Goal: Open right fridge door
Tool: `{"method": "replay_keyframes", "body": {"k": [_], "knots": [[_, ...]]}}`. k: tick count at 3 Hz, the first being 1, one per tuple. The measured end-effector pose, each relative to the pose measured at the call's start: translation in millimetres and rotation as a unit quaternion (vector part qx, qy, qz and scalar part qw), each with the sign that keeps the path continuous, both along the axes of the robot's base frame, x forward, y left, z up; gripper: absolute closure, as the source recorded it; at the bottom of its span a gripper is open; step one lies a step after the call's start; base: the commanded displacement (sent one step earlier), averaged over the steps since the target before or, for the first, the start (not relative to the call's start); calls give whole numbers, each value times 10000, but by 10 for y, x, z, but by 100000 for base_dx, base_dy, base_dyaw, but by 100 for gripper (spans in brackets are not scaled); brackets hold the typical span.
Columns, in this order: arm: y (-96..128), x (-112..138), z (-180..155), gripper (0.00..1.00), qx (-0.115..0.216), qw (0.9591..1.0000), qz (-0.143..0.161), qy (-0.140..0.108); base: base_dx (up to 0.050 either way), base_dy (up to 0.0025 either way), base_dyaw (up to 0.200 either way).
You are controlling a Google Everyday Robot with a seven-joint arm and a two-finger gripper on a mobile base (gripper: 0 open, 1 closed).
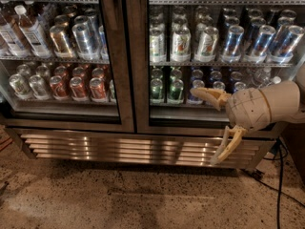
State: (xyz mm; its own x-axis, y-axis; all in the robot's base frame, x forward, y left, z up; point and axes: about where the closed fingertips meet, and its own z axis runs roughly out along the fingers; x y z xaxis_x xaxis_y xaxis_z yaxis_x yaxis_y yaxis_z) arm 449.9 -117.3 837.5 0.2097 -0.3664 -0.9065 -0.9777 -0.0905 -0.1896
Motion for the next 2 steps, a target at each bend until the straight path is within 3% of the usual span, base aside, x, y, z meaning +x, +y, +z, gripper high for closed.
{"method": "replay_keyframes", "body": {"k": [1, 2], "knots": [[-9, 36, 107, 0, 739, 9960, -433, -253, 0, 0, 0], [-9, 37, 108, 0, 742, 9960, -432, -252, 0, 0, 0]]}}
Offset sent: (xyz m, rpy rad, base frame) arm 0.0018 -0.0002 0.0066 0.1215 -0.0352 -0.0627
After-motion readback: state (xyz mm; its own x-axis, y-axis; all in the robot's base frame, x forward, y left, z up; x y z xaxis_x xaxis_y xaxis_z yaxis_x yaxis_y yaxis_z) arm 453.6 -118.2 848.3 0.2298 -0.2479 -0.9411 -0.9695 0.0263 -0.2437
